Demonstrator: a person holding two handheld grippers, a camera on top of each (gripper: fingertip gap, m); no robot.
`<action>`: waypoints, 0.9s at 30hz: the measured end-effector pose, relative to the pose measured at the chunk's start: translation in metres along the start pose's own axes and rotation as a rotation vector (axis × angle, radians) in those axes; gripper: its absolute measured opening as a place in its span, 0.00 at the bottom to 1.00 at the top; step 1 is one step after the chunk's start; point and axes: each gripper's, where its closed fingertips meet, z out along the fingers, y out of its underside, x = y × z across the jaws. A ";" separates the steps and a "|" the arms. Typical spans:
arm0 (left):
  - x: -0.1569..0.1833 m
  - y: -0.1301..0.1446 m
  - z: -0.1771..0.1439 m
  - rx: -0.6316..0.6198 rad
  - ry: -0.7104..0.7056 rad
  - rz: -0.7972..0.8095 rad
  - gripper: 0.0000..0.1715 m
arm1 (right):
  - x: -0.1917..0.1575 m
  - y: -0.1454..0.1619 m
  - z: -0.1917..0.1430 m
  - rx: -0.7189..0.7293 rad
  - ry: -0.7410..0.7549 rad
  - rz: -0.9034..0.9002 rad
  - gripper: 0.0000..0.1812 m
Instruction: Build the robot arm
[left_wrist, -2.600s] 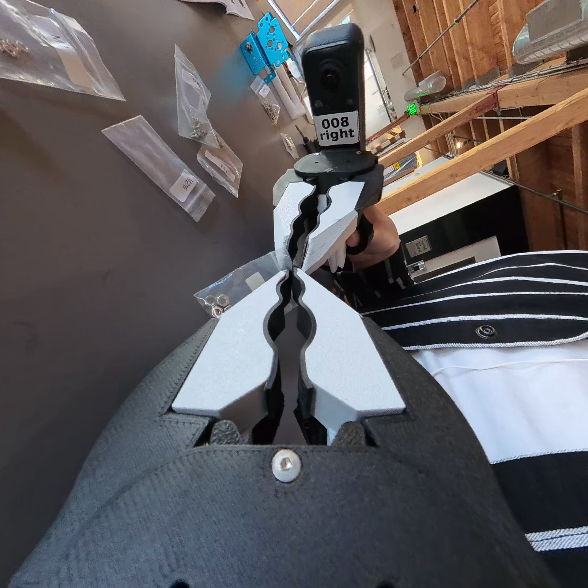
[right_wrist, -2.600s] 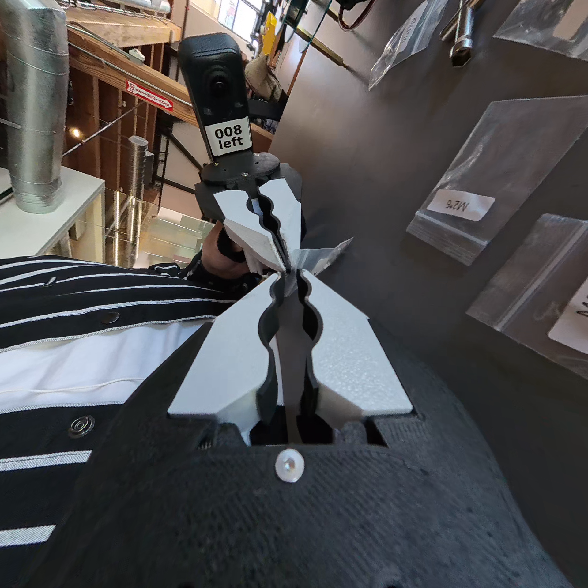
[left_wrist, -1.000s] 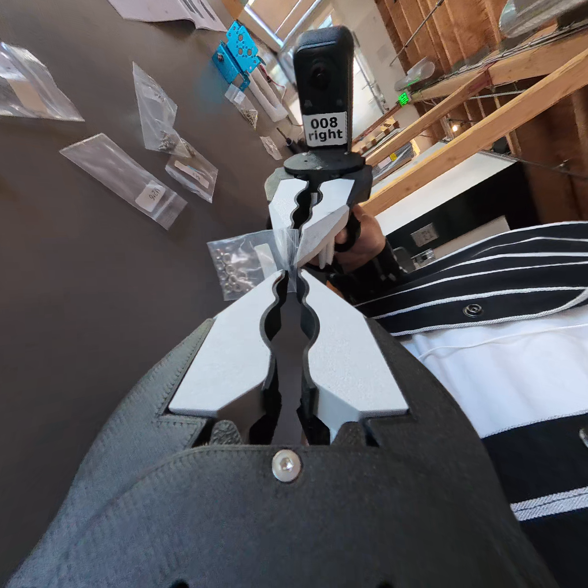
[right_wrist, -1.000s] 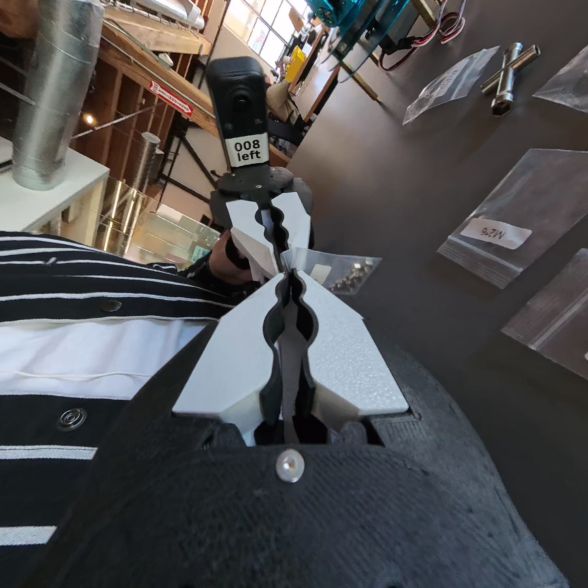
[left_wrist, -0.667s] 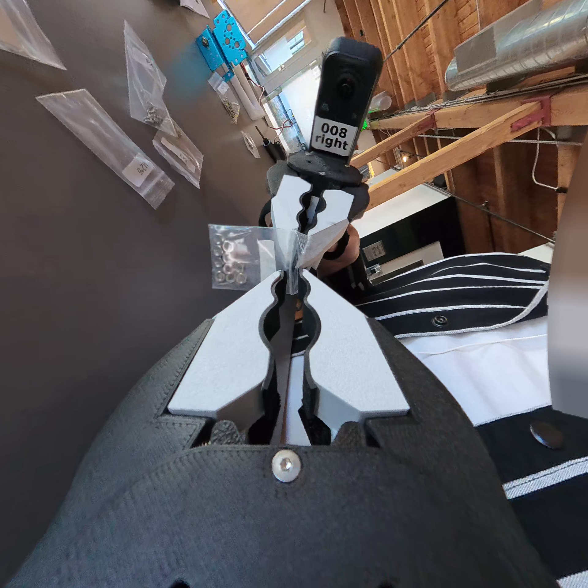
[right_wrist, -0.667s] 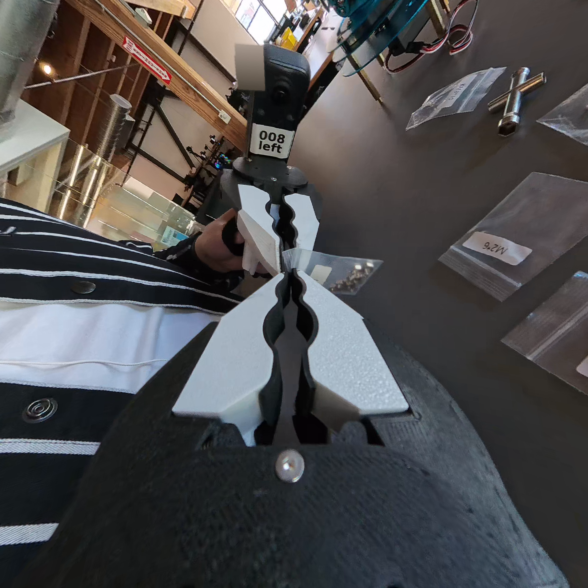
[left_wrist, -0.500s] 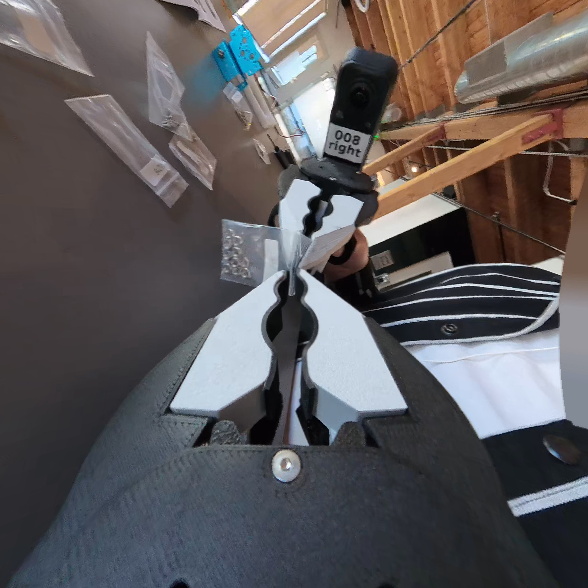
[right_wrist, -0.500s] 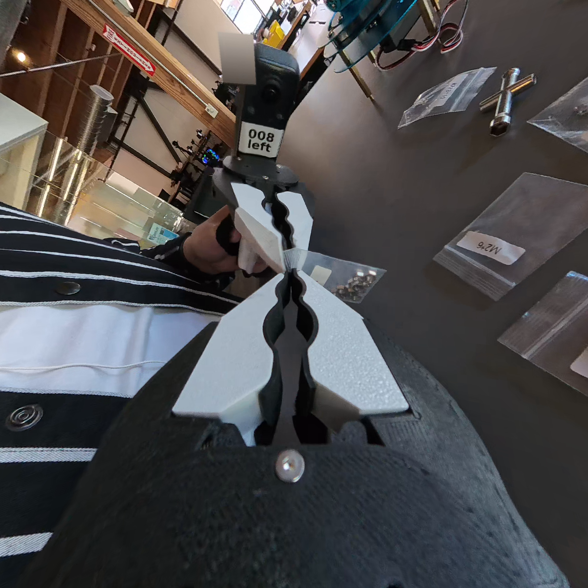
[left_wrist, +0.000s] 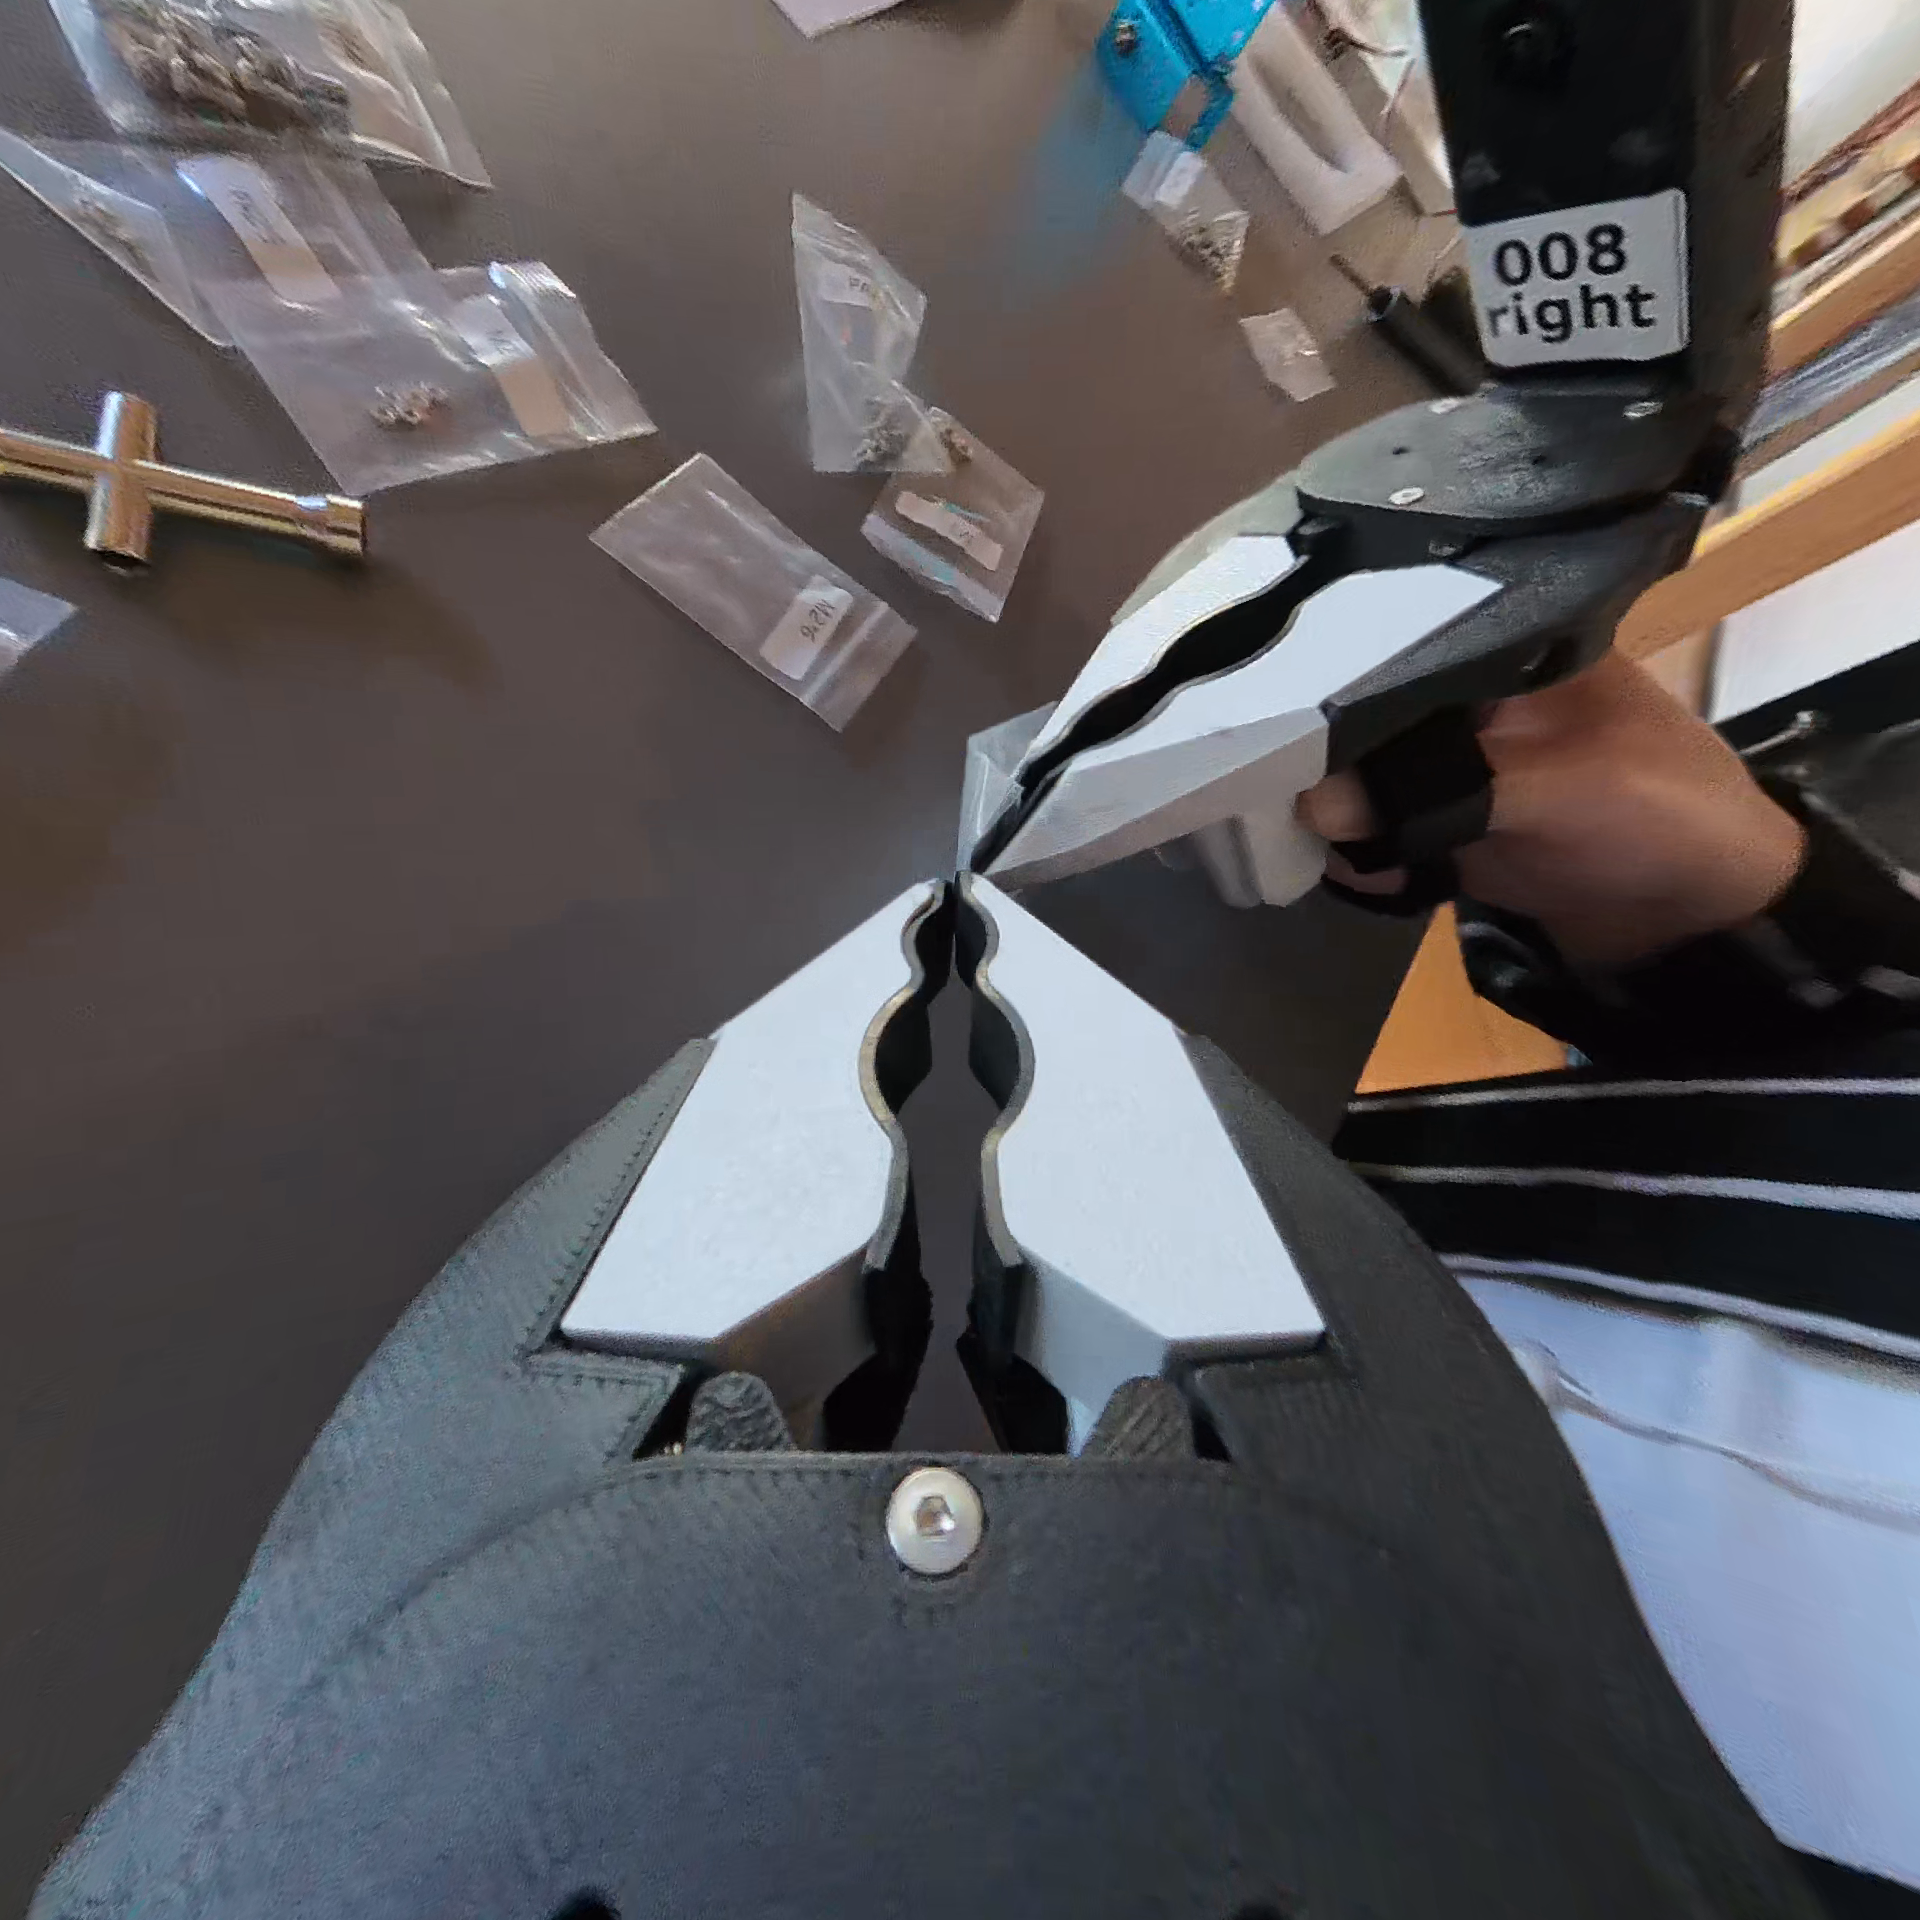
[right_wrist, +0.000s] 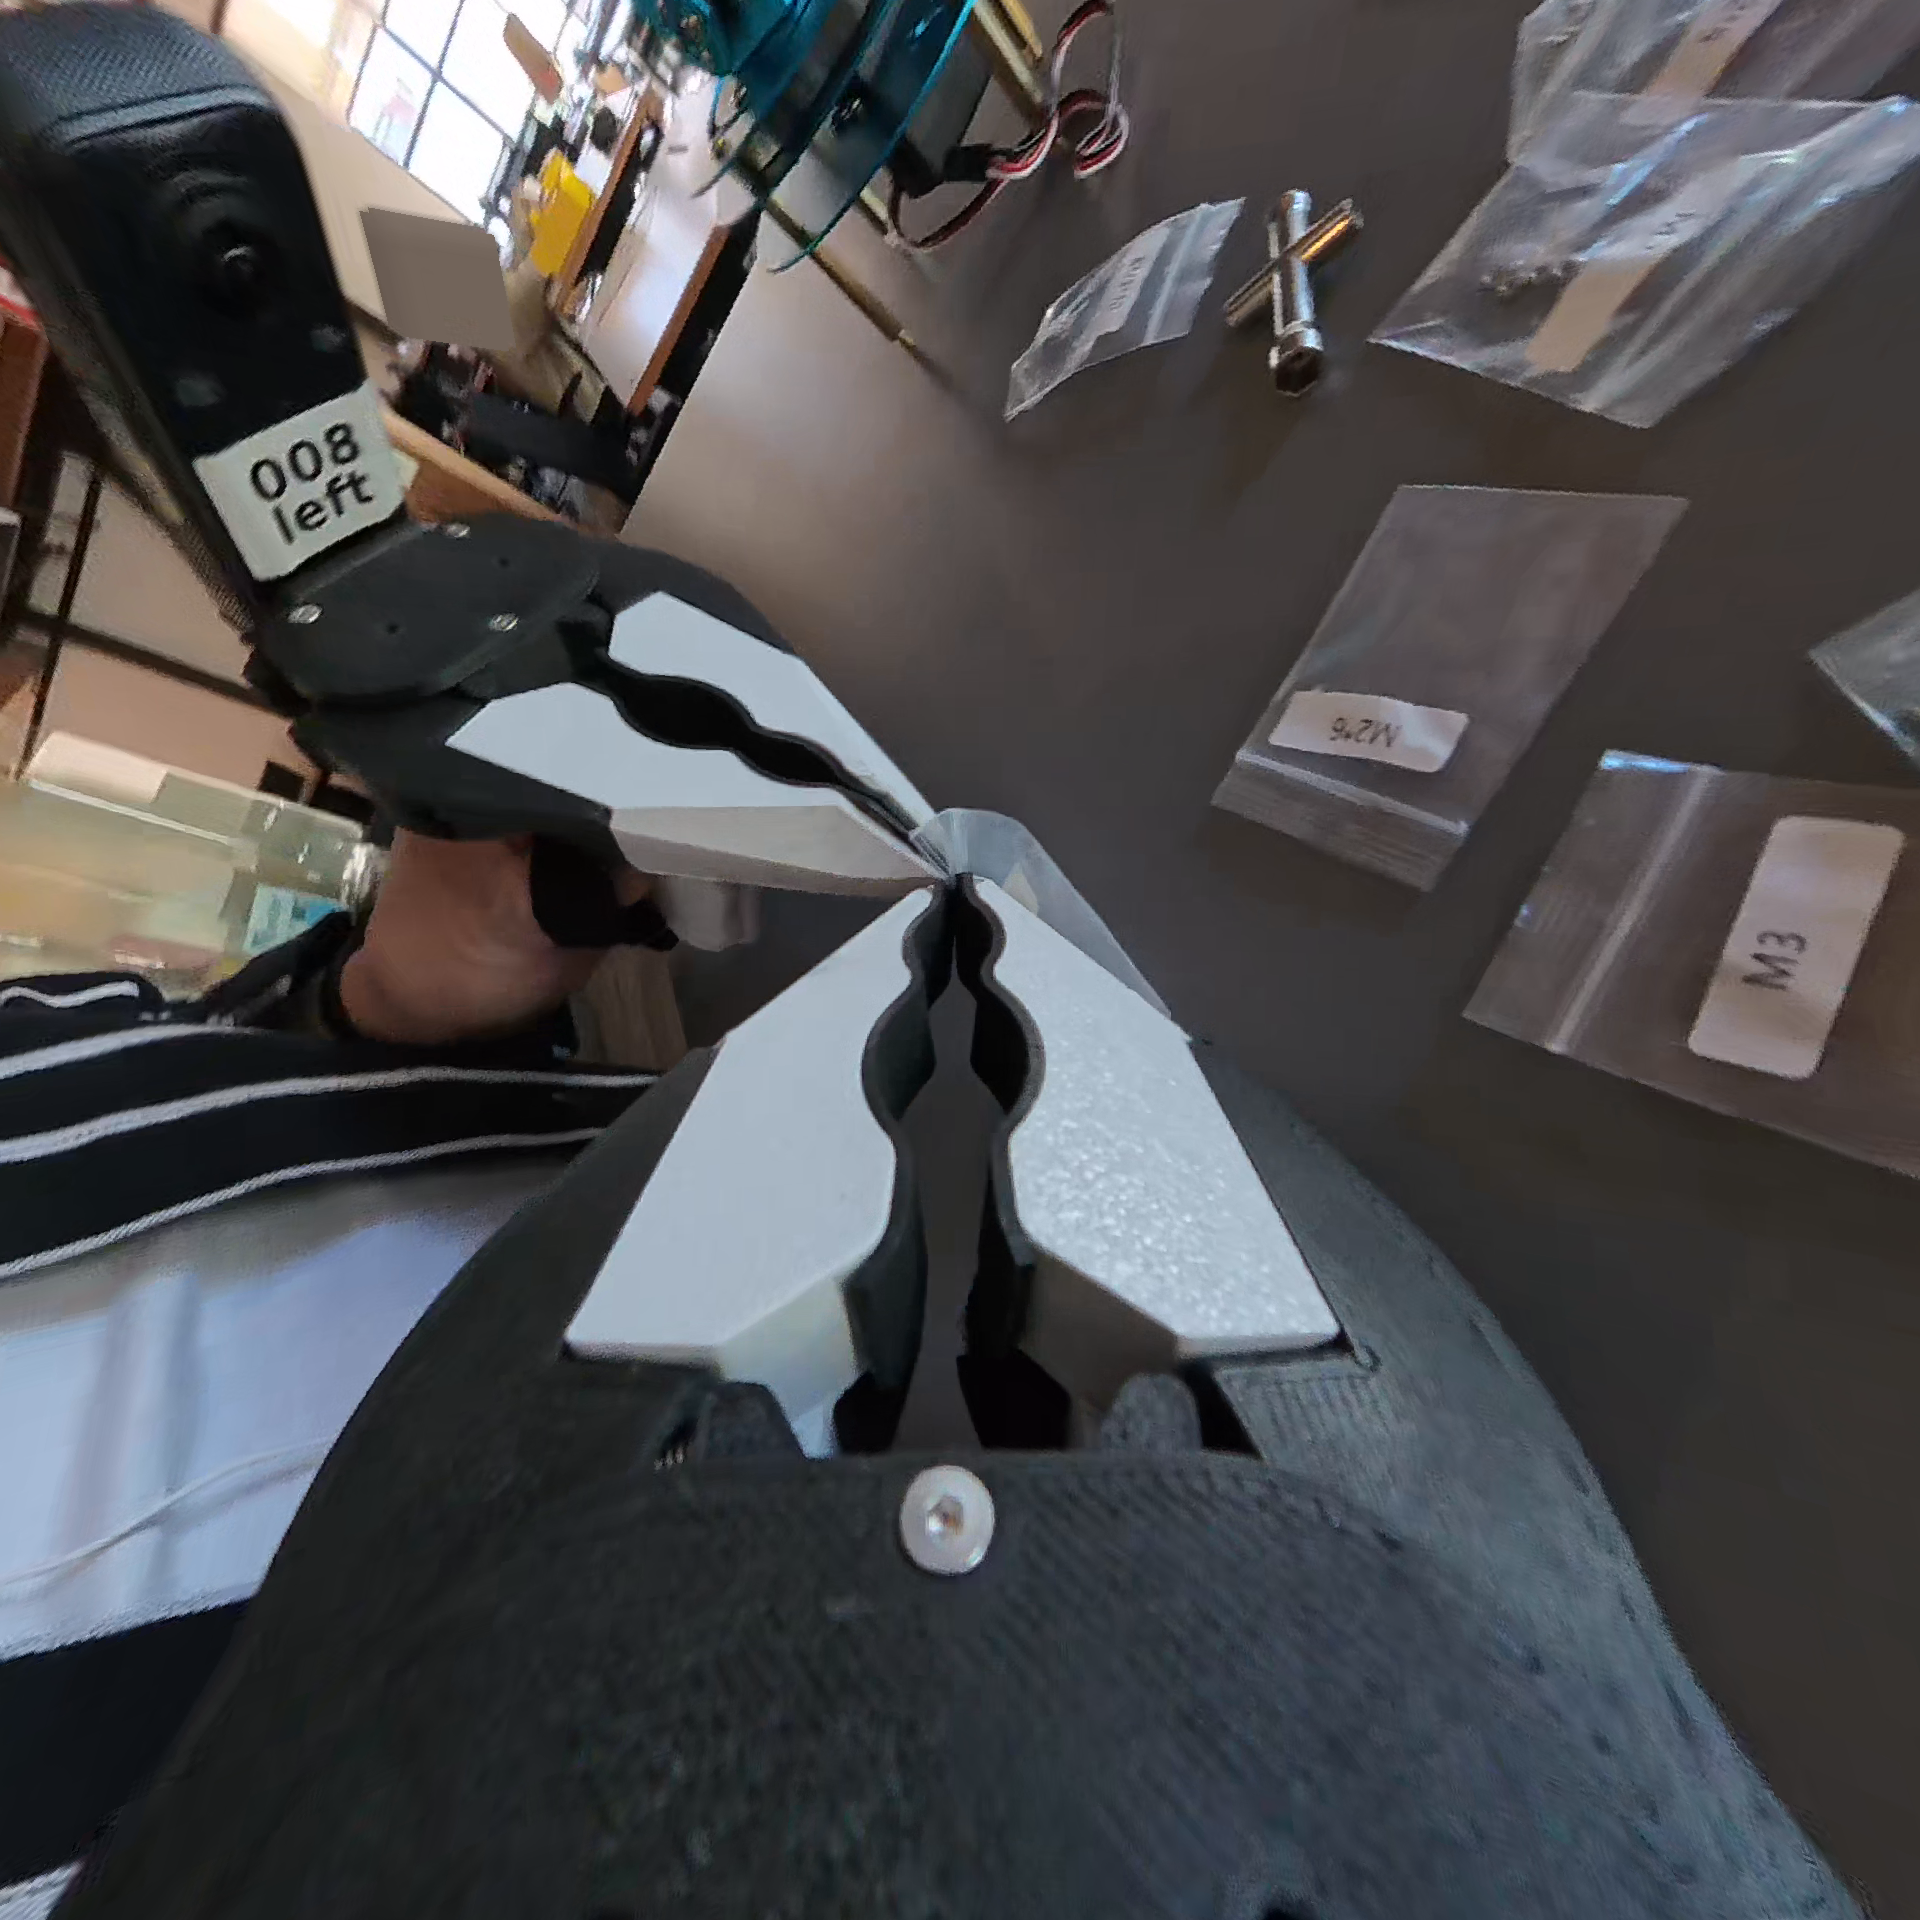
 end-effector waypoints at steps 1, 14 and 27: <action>-0.004 0.001 0.000 -0.003 -0.041 0.007 0.00 | 0.001 0.001 -0.001 0.008 0.012 0.013 0.00; 0.029 -0.013 -0.037 0.151 0.167 0.134 0.06 | -0.034 -0.006 -0.014 -0.008 0.089 -0.048 0.00; 0.129 -0.054 -0.009 0.324 0.148 1.140 0.38 | -0.070 -0.007 -0.117 -0.290 0.181 0.082 0.00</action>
